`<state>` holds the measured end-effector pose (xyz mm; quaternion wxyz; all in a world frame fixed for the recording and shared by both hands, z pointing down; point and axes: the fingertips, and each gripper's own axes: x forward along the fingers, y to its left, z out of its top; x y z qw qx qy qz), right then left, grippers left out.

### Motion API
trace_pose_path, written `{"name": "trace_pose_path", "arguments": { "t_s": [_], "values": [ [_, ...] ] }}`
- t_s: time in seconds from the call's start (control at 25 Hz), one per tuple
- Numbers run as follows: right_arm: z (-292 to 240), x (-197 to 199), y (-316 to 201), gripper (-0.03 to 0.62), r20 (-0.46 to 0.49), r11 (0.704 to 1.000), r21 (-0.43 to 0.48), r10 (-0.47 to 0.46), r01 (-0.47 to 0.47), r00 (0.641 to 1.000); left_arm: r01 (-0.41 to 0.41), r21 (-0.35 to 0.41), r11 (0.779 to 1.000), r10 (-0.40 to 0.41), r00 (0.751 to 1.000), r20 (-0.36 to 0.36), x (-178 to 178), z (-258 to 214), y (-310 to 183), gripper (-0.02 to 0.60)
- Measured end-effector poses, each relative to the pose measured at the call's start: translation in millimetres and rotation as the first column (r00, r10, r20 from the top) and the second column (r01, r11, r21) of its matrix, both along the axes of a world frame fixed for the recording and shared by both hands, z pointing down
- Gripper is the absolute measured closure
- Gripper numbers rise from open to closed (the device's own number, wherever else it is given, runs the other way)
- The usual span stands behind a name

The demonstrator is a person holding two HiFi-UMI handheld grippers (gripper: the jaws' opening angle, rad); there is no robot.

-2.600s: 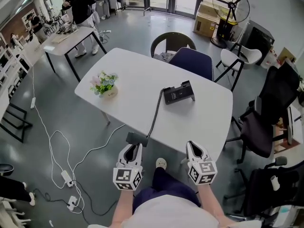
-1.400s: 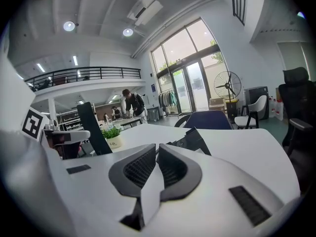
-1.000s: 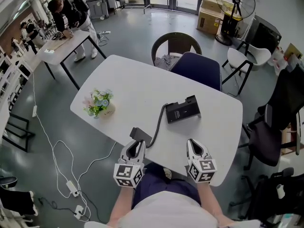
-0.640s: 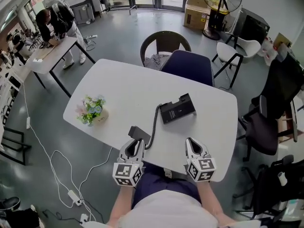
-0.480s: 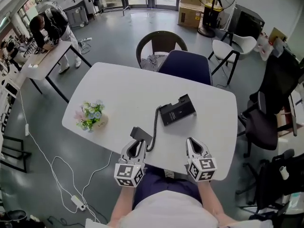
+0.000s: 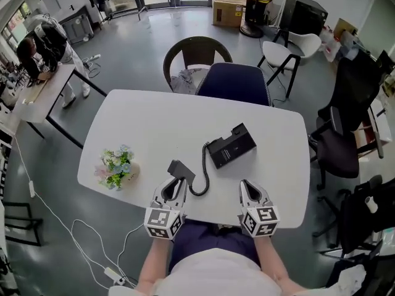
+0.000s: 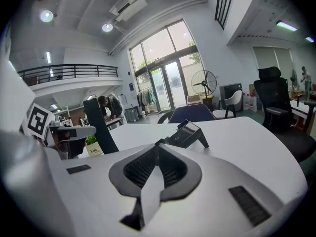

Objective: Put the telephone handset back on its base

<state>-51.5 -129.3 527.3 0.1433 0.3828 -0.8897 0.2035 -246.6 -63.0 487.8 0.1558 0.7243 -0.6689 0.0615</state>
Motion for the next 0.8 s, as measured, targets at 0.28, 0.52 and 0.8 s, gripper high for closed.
{"name": "trace_pose_path", "arguments": {
  "t_s": [0.28, 0.52, 0.8],
  "values": [
    [-6, 5, 0, 0.551, -0.015, 0.993, -0.007, 0.121, -0.121, 0.993, -0.161, -0.03, 0.986, 0.163, 0.986, 0.04, -14, -1, -35, 0.505],
    [1, 12, -6, 0.551, -0.057, 0.982, -0.019, 0.188, -0.189, 0.981, -0.272, -0.052, 0.961, 0.274, 0.961, 0.042, -19, 5, -71, 0.505],
    [8, 2, -16, 0.551, -0.073, 0.981, -0.029, 0.188, -0.19, 0.979, -0.425, -0.091, 0.901, 0.429, 0.902, 0.034, -11, 18, -100, 0.505]
  ]
}}
